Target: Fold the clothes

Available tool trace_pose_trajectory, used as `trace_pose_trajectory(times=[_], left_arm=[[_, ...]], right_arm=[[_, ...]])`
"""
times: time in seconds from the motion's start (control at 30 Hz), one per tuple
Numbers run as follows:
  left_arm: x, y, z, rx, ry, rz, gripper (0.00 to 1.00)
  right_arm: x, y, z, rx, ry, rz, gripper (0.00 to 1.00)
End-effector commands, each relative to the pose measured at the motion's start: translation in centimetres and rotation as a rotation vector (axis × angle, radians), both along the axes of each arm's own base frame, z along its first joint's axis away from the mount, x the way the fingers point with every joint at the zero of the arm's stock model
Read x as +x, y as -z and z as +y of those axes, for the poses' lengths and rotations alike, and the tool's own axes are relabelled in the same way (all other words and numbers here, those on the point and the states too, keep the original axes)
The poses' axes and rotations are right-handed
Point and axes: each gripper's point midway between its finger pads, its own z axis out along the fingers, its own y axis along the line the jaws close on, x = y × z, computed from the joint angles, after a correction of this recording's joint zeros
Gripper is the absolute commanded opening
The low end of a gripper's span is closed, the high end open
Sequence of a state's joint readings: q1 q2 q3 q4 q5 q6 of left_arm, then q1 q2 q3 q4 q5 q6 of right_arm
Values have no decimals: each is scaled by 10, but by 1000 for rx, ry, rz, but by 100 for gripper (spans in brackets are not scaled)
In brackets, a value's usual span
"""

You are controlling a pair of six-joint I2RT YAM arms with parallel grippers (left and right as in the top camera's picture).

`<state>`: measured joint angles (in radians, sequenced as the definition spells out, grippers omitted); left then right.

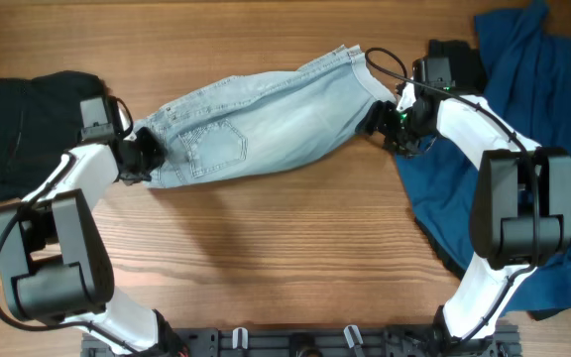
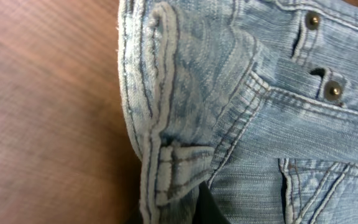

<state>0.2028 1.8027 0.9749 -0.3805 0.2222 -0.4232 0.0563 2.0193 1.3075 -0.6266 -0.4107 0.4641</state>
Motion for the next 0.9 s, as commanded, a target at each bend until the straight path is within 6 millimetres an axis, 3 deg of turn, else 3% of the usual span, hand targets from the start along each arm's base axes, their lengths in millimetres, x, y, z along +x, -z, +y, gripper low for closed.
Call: trace_pose_trajectory(times=[0.0,0.03,0.2,0.3,0.33,0.37,0.4,0.43,0.5,0.53,0.6,0.67,0.73,0.87], left_arm=[[-9,6,20,39,-48,9,93],[-5,5,20,42,-48,-7,100],[3,15,21,43,-53,-23,100],[4,27,18,21,-50,-9,98],[2,33,15,3,-42,5,87],[1,35,14,-1,-41,9,64],[1,35,14,-2,-36,9,29],[1,34,10,-20,-27,7,4],[-17,30,-2,-83,-15,89,4],[-29,22,-4,-97,-18,148,4],[-43,-4,-4,-113,-30,209,4],[-45,-46,-4,-109,-31,191,4],[-44,-84,-3,-92,-29,124,4],[-41,-144,-3,-48,-24,-56,4]], right_arm=[[-8,-4,0,-19,-50,-2,73],[-7,-18,-2,-30,-55,-28,73],[5,-109,-3,-52,-106,-280,73],[2,-120,3,-52,-139,-312,73],[0,-119,12,-54,-175,-318,74],[-1,-119,20,-54,-214,-332,74],[-2,-120,30,-58,-259,-351,74],[-3,-122,43,-63,-322,-383,75],[-2,-124,67,-65,-414,-445,70],[-1,-123,76,-64,-439,-462,64],[2,-117,88,-57,-462,-472,29],[4,-106,104,-44,-490,-477,15],[1,-95,125,-27,-537,-477,10],[-31,-53,183,31,-677,-399,9]])
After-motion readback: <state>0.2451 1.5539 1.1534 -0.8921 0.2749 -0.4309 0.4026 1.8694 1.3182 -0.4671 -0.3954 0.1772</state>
